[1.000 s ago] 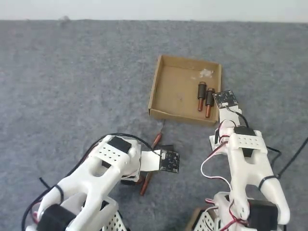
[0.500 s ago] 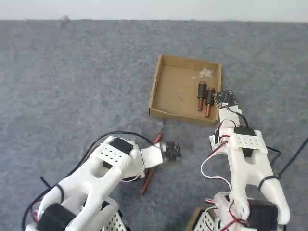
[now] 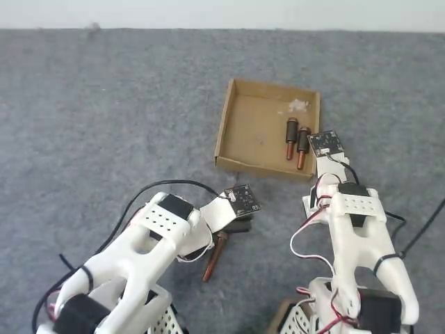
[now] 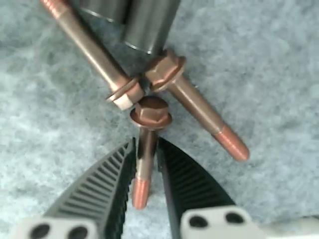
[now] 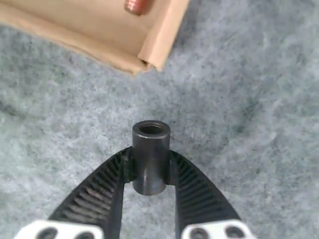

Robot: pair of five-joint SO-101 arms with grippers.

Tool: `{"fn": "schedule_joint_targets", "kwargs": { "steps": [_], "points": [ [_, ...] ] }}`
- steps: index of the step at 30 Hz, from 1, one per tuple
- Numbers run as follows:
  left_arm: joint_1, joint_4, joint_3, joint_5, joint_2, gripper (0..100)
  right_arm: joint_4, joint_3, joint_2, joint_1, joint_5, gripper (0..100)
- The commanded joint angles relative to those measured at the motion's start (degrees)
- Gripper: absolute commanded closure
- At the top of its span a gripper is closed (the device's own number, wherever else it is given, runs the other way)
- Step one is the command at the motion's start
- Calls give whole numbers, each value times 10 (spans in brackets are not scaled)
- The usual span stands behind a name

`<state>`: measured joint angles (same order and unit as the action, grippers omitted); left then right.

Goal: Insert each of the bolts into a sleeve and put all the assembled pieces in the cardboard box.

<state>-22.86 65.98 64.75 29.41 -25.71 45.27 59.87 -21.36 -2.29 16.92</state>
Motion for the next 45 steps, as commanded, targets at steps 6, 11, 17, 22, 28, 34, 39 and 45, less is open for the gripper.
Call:
{"fn": "schedule_joint_targets", "kwargs": {
  "steps": [6, 11, 17, 22, 28, 34, 39, 45],
  "points": [
    [-1, 55, -45, -5, -51, 946, -9, -35, -4, -2, 10, 992],
    [2, 59, -28, -24, -134, 951, -9, -35, -4, -2, 10, 992],
    [-1, 52, -22, -33, -121, 919, -9, -35, -4, -2, 10, 992],
    [-1, 19, -18, -34, -67, 833, -7, -34, -4, -2, 10, 992],
    [-1, -40, -33, -32, 52, 844, -5, -33, -5, -2, 10, 992],
    [-1, -38, -82, -33, 137, 903, -6, -33, -5, -2, 10, 992],
    [-2, -26, -83, -32, 142, 988, -7, -33, -5, -2, 10, 992],
    [-2, -10, -85, -32, 139, 989, -8, -33, -5, -2, 10, 992]
  ]
}}
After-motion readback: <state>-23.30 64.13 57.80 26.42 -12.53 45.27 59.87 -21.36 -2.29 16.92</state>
